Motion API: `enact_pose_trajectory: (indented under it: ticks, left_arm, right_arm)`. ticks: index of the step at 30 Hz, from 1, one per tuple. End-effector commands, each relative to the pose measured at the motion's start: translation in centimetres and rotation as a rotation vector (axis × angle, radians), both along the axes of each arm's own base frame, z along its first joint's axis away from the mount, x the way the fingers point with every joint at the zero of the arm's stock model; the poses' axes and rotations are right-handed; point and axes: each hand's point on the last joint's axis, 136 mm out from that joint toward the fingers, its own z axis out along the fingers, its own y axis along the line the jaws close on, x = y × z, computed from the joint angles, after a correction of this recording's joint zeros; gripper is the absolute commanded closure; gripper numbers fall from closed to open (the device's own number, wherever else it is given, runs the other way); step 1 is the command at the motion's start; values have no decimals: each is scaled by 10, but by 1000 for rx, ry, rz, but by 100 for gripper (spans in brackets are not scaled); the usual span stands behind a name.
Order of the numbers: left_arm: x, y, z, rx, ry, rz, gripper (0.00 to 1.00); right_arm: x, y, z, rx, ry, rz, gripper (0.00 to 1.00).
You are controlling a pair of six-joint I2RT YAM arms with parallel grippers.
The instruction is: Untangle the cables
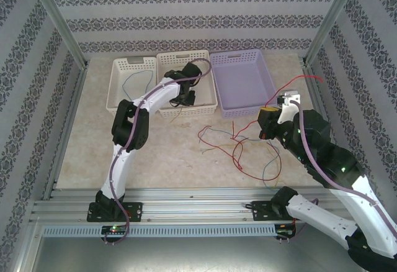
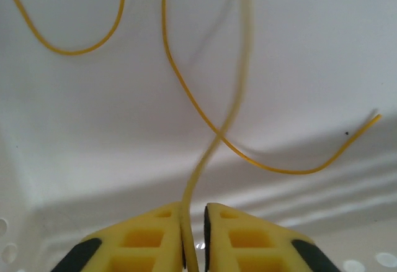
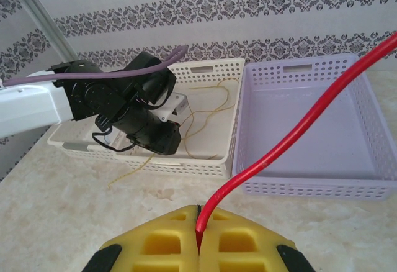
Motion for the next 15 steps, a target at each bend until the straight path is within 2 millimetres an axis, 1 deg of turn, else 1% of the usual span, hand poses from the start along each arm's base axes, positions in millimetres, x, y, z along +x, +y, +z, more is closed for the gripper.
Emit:
enact_pose_trajectory:
  ticks: [1,2,7,10,15]
  left_arm:
    - [5,12,9,46,3,15,98]
    - [7,13,12,49,-2,19,100]
    - [25,24,30,65,-43,67,100]
    - [35,28,31,94,-45,90,100]
    - [53,35,19,119,-55,133,100]
  right_arm:
    - [1,-3,5,3,-27,-9,100]
    - [1,-3,5,1,-27,-9,100]
    - [2,-3,5,3,-29,-10,100]
    - [2,-3,4,1,-29,-10,100]
    - [5,-2,2,-12,-27,-14,100]
